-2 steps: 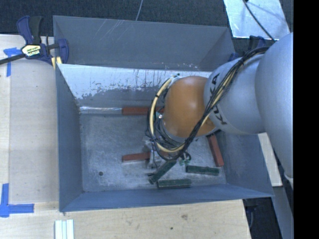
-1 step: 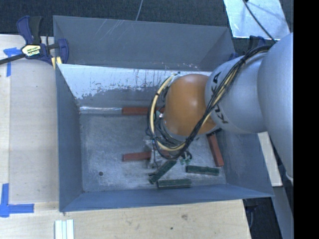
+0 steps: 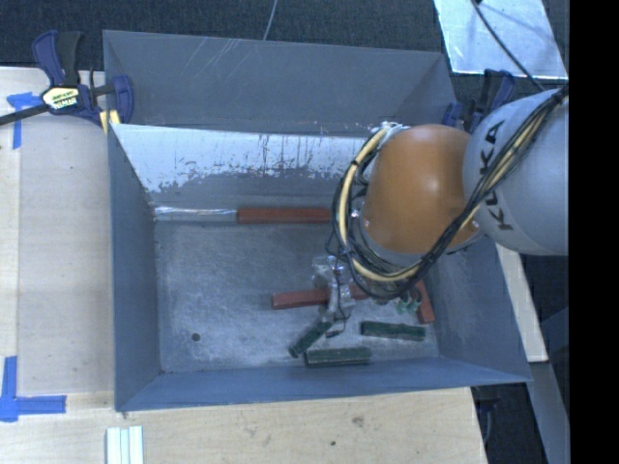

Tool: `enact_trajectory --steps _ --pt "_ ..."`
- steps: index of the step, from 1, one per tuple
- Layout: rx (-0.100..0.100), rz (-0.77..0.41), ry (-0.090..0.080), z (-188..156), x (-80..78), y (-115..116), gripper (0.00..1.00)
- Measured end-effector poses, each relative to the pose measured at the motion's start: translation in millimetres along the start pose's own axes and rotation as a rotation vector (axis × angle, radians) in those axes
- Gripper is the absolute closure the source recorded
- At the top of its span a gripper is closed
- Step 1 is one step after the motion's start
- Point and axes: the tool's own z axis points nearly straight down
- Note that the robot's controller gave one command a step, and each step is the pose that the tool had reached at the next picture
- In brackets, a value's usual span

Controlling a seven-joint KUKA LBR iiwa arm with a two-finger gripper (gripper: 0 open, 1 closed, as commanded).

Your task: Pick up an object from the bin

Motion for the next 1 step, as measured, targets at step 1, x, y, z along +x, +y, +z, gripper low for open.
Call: enact_trajectory --steps 1 --pt "0.001 -0.006 -0.006 -100.0 -31.4 48.4 1.0"
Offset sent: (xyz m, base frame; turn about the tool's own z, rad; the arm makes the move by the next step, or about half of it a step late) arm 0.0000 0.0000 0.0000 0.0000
